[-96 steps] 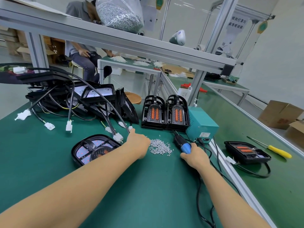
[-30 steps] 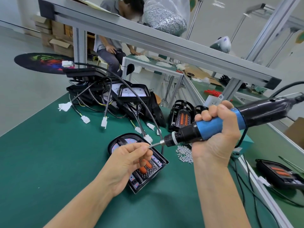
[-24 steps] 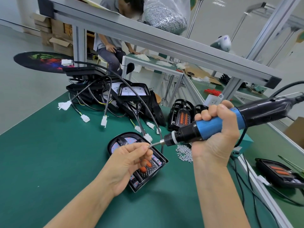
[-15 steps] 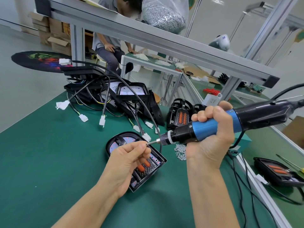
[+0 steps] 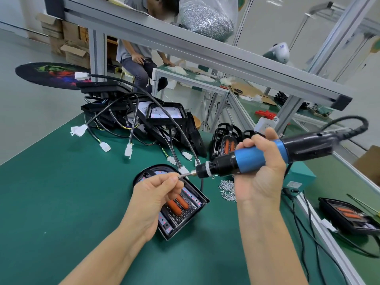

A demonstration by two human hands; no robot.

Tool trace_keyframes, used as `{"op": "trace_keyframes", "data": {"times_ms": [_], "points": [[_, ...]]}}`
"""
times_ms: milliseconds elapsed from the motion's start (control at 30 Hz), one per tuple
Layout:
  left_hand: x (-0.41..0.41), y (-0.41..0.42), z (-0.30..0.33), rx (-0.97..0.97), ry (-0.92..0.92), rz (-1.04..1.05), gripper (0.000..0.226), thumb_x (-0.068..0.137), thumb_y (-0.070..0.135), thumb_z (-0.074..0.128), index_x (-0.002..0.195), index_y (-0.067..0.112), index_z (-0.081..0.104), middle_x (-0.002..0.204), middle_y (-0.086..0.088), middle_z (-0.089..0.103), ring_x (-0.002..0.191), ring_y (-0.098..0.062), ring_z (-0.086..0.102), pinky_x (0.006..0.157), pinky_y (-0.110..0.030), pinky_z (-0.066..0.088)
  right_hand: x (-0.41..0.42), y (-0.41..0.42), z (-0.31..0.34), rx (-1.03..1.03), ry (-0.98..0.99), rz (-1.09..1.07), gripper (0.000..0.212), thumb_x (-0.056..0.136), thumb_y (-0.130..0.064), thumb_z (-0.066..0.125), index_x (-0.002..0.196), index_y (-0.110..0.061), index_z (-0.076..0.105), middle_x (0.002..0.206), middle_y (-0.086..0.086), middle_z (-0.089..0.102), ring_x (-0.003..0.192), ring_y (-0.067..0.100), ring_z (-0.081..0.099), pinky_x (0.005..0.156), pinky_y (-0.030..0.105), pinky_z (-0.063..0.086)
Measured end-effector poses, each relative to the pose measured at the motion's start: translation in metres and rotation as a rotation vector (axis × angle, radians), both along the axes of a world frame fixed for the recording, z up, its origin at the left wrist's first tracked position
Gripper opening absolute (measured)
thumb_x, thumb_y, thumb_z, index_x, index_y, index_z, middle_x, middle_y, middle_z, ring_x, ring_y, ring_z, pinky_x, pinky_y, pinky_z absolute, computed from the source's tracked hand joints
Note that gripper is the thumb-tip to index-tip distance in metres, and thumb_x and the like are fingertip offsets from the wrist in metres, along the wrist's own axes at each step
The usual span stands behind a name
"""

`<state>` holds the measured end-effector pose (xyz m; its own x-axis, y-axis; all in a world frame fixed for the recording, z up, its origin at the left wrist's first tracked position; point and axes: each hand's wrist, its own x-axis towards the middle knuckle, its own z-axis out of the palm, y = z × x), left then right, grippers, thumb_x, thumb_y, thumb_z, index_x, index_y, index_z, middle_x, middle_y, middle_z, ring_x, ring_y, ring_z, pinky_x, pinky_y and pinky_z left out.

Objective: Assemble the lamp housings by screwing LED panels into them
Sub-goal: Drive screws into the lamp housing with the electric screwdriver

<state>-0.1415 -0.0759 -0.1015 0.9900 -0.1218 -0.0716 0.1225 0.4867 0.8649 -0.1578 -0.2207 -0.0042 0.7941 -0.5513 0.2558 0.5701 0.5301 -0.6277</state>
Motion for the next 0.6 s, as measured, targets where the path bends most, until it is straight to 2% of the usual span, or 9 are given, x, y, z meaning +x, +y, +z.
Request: {"op": "trace_keyframes", "data": {"times_ms": [133,200,233,267,333,367,433,533,600], "points": [[0.012,0.012,0.006,0.135,-0.116,-0.033,0.013,0.076,0.010,0.071,0.082,0.021,0.077,0.087,-0.002,0.074,0.074,-0.007,0.065,0.067,-0.015,0.052,0.003,-0.006,-0.003,0.074,-0.049,0.015,0.027,0.086,0.008,0.051,0.090,-0.019,0.055,0.068,-0.004,0.054,0.057,0.009,0.054,0.062,0.022,0.050],[0.024,0.025,-0.001,0.275,-0.166,0.116,0.022,0.077,0.012,0.073,0.092,0.028,0.073,0.102,0.002,0.070,0.091,-0.006,0.062,0.079,-0.016,0.049,0.006,-0.008,-0.004,0.058,-0.069,0.005,0.027,0.084,0.008,0.052,0.089,-0.018,0.055,0.067,-0.005,0.053,0.056,0.010,0.054,0.062,0.022,0.050],[0.032,0.033,-0.005,0.416,-0.169,0.209,0.026,0.079,0.017,0.074,0.101,0.031,0.068,0.112,0.005,0.066,0.106,-0.007,0.058,0.090,-0.020,0.045,0.008,-0.009,-0.005,0.039,-0.071,-0.002,0.026,0.082,0.007,0.053,0.090,-0.018,0.054,0.066,-0.005,0.053,0.056,0.010,0.054,0.062,0.022,0.050],[0.039,0.041,-0.011,0.582,-0.150,0.257,0.035,0.079,0.028,0.075,0.111,0.031,0.062,0.122,0.006,0.060,0.120,-0.010,0.050,0.101,-0.028,0.038,0.010,-0.010,-0.007,0.014,-0.064,-0.009,0.027,0.080,0.006,0.055,0.090,-0.018,0.054,0.066,-0.005,0.053,0.056,0.010,0.054,0.062,0.022,0.050],[0.050,0.051,-0.026,0.941,-0.051,0.182,0.081,0.065,0.061,0.069,0.134,0.025,0.047,0.141,0.000,0.046,0.138,-0.017,0.030,0.115,-0.043,0.021,0.016,-0.009,-0.012,-0.031,-0.036,-0.012,0.028,0.076,0.005,0.058,0.090,-0.019,0.054,0.066,-0.005,0.053,0.057,0.010,0.053,0.061,0.023,0.049],[0.054,0.052,-0.031,1.106,-0.005,0.113,0.100,0.056,0.072,0.058,0.141,0.022,0.040,0.147,-0.003,0.039,0.142,-0.019,0.022,0.117,-0.044,0.013,0.019,-0.008,-0.014,-0.049,-0.020,-0.010,0.028,0.075,0.004,0.059,0.090,-0.019,0.054,0.067,-0.004,0.053,0.058,0.011,0.053,0.061,0.024,0.048],[0.059,0.049,-0.039,1.328,-0.003,-0.007,0.117,0.045,0.083,0.048,0.143,0.020,0.036,0.152,-0.003,0.029,0.145,-0.018,0.009,0.117,-0.045,0.001,0.026,-0.006,-0.019,-0.091,0.008,-0.016,0.029,0.074,0.004,0.060,0.091,-0.018,0.054,0.067,-0.004,0.055,0.057,0.012,0.054,0.061,0.025,0.048],[0.066,0.044,-0.041,1.353,-0.043,-0.063,0.108,0.043,0.085,0.057,0.131,0.023,0.047,0.151,0.003,0.030,0.145,-0.016,0.007,0.115,-0.048,-0.003,0.035,0.000,-0.023,-0.153,0.032,-0.028,0.029,0.070,0.001,0.063,0.090,-0.018,0.055,0.065,-0.003,0.055,0.057,0.013,0.054,0.059,0.025,0.048],[0.069,0.043,-0.038,1.303,-0.037,-0.030,0.096,0.040,0.080,0.063,0.116,0.022,0.055,0.137,0.001,0.044,0.138,-0.019,0.023,0.115,-0.047,0.005,0.041,0.004,-0.025,-0.195,0.042,-0.032,0.030,0.069,0.001,0.064,0.091,-0.018,0.056,0.067,-0.002,0.056,0.059,0.013,0.054,0.059,0.025,0.049]]}}
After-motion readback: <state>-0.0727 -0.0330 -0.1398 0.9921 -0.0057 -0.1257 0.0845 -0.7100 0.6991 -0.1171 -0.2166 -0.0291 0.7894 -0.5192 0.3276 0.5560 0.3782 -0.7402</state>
